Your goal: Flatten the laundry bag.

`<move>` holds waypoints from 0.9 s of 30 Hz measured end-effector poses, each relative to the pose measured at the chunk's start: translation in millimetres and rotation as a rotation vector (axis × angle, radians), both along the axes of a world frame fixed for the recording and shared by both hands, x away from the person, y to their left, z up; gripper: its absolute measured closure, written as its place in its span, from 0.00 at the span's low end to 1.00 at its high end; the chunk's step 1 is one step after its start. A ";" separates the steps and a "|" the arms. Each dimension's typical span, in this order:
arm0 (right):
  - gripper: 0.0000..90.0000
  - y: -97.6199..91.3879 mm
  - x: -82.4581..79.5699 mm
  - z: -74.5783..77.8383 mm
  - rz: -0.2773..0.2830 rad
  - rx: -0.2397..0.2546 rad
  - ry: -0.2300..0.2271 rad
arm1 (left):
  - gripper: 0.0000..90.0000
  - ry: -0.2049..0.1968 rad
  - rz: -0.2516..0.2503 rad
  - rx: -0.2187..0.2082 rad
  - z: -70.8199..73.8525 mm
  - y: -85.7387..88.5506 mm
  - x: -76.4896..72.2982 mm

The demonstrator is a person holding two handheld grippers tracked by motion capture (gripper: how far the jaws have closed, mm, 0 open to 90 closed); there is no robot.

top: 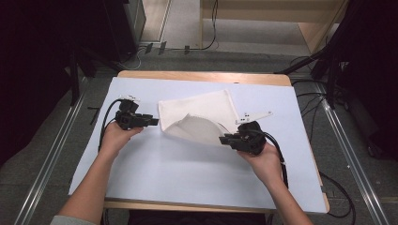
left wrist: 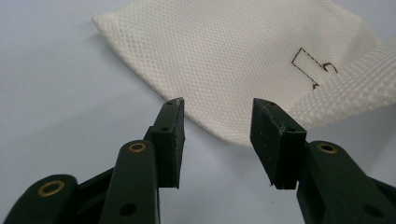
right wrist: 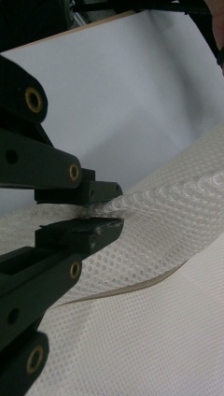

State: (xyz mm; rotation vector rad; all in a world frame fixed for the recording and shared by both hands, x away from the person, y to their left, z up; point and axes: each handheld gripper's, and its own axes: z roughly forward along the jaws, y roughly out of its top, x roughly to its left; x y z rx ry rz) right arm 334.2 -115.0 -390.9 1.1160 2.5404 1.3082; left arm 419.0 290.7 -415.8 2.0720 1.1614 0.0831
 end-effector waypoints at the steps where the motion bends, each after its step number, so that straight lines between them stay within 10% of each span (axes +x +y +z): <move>1: 0.91 0.2 -1.1 0.3 0.004 -0.002 0.002 | 0.62 0.000 -0.004 0.007 0.1 0.1 0.0; 11: 0.73 -5.0 -8.9 6.2 0.030 0.025 -0.009 | 0.62 -0.001 -0.002 0.004 0.2 -0.4 -0.5; 27: 0.70 -39.6 -18.8 33.1 -0.025 0.056 -0.072 | 0.62 -0.001 0.001 0.010 0.1 -1.8 -1.9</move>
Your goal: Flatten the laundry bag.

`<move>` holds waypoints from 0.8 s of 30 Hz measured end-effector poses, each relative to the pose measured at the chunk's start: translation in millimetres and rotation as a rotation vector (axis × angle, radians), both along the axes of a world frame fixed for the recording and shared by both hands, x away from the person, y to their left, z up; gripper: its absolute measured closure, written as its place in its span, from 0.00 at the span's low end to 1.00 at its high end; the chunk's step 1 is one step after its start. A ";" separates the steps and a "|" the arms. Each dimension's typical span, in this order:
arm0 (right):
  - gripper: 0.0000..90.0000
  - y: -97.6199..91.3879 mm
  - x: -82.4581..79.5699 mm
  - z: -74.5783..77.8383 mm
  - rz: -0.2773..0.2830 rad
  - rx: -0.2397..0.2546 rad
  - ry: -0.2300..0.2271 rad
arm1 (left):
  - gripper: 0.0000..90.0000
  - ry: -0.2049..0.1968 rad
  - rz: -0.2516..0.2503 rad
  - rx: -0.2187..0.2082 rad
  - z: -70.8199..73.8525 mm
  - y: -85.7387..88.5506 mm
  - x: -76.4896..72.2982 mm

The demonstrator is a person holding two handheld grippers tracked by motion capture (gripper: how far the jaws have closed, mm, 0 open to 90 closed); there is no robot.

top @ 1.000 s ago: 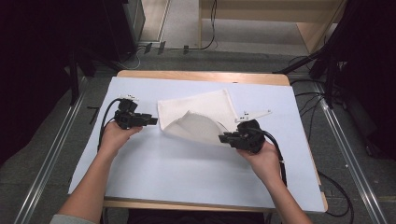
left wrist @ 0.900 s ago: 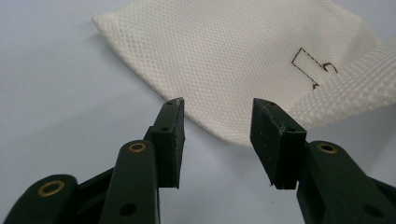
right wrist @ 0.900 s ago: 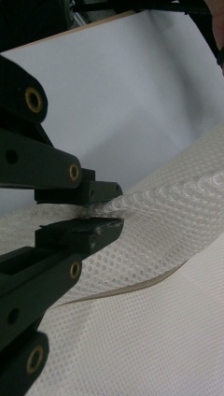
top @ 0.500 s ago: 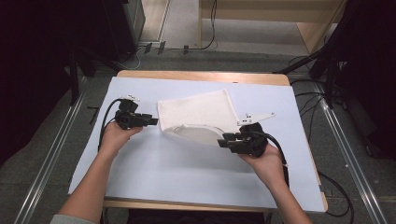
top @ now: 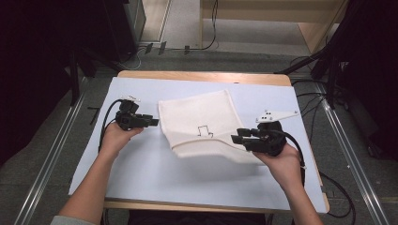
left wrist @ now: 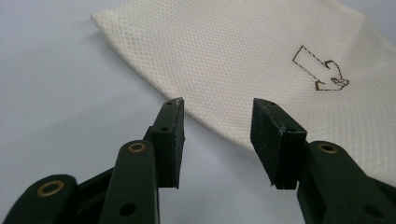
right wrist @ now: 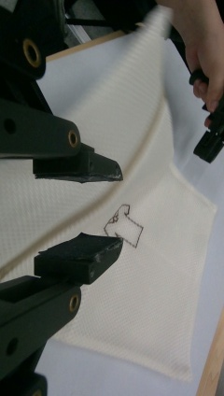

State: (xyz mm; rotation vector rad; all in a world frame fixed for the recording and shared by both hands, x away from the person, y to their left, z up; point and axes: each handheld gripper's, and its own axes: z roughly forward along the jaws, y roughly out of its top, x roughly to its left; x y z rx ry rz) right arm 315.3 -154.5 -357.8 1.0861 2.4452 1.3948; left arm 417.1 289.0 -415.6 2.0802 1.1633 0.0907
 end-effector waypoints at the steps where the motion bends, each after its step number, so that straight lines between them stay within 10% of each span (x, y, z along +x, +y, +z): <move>1: 0.71 -2.4 1.0 -0.7 -0.013 -0.002 0.006 | 0.62 0.000 0.000 0.000 0.0 0.0 0.0; 24: 0.92 -24.9 83.7 -80.9 -0.209 -0.146 0.109 | 0.61 0.029 0.034 0.027 -11.8 -22.4 -47.3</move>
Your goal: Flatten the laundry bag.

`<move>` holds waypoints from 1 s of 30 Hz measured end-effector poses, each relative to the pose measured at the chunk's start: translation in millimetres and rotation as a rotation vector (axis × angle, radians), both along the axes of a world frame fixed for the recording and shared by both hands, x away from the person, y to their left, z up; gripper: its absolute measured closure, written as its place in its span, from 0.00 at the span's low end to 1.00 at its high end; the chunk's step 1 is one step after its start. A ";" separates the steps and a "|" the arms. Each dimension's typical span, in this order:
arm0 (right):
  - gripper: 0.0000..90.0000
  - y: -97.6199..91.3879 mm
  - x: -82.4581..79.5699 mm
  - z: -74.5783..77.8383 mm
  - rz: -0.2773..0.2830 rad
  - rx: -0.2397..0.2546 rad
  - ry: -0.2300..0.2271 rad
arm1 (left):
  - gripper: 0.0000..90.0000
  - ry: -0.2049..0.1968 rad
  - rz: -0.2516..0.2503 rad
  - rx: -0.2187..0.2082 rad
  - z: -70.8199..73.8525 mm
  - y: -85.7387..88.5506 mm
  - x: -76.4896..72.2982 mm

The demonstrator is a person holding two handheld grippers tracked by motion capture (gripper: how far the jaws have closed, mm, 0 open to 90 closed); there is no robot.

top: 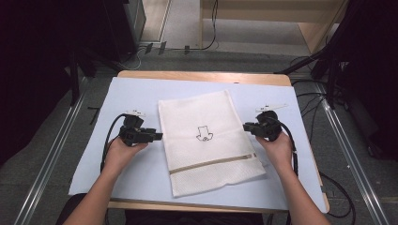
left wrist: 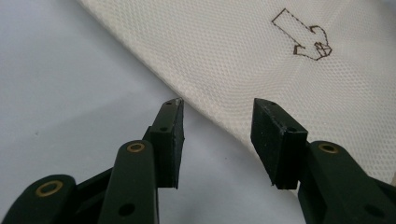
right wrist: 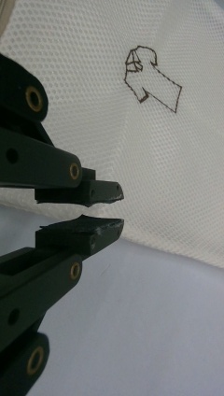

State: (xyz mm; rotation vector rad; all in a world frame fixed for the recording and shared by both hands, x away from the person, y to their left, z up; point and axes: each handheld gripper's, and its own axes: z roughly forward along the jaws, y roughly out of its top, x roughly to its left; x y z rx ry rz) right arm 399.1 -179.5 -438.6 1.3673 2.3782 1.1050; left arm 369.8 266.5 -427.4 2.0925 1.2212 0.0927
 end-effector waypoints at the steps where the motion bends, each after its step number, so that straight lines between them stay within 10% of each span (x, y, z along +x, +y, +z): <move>1: 0.92 0.0 0.0 0.0 0.000 0.000 0.000 | 0.61 0.000 0.000 0.000 0.0 0.0 0.0; 14: 0.90 -3.2 2.9 -10.9 -0.027 -0.011 0.017 | 0.62 0.031 -0.032 0.062 -15.0 -29.5 -0.5; 23: 0.90 -2.6 -0.1 -11.7 -0.027 -0.017 0.021 | 1.00 0.056 -0.032 0.060 -22.5 -30.2 5.8; 30: 0.92 -2.4 -0.4 -11.9 -0.030 -0.015 0.023 | 1.00 0.039 -0.028 0.058 -18.0 -30.6 12.3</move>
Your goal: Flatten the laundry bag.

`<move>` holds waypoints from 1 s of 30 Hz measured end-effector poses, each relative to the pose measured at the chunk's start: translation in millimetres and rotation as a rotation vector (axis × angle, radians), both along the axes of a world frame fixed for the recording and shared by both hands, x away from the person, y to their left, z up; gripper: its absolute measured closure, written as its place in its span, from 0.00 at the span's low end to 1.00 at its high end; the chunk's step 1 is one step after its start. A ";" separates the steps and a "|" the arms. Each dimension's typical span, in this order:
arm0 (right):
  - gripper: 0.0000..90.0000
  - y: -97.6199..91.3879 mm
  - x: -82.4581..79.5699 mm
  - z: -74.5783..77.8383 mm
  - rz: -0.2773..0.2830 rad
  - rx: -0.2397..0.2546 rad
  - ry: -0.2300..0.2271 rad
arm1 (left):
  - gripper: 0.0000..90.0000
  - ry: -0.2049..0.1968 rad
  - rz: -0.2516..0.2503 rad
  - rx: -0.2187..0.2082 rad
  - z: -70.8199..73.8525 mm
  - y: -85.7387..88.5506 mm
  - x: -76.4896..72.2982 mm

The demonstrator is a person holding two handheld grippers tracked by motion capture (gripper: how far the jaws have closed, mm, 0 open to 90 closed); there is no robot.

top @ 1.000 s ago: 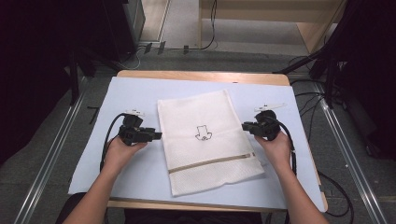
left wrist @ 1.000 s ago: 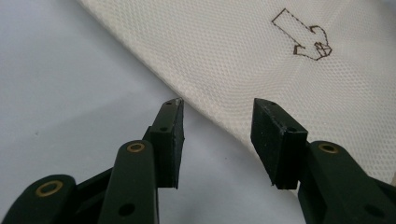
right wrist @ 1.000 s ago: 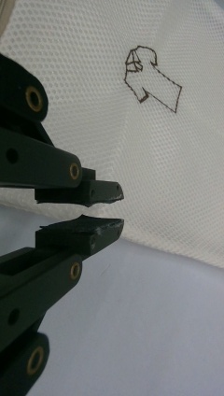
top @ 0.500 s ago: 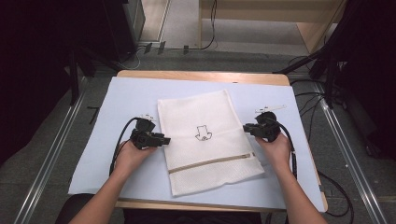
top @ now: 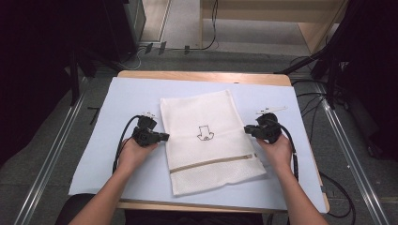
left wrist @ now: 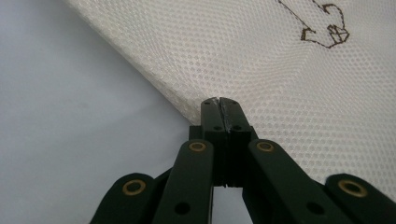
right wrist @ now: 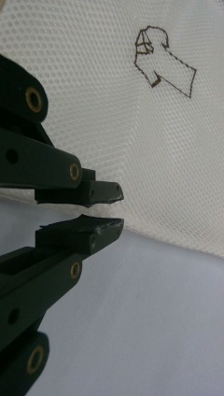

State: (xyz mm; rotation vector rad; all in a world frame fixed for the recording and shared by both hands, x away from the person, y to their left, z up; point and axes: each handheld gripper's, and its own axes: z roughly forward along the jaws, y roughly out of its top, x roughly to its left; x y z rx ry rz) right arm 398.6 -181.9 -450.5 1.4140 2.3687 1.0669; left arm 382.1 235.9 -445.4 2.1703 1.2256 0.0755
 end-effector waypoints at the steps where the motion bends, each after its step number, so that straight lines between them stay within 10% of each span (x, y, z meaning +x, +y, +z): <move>1: 0.93 -0.3 0.0 -0.2 0.001 0.000 -0.003 | 1.00 0.000 0.004 -0.007 0.3 0.0 1.6; 30: 0.98 15.3 -21.9 -5.2 0.034 0.026 0.010 | 1.00 -0.049 0.055 -0.014 11.9 30.1 61.9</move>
